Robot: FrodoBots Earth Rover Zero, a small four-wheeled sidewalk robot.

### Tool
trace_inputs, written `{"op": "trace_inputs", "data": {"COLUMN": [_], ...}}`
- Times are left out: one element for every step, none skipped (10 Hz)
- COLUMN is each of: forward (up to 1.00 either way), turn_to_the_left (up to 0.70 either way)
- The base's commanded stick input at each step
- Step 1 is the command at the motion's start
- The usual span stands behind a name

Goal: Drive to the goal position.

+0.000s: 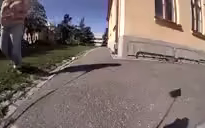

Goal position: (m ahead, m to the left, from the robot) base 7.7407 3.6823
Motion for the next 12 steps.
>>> {"op": "trace_inputs", "data": {"forward": [0.70, 0.70, 0.70, 0.70, 0.70, 0.70, 0.70, 0.70, 0.70, 0.70, 0.70, 0.70], "turn_to_the_left": [0.00, 0.00, 0.00, 0.00, 0.00, 0.00, 0.00, 0.00, 0.00, 0.00, 0.00, 0.00]}}
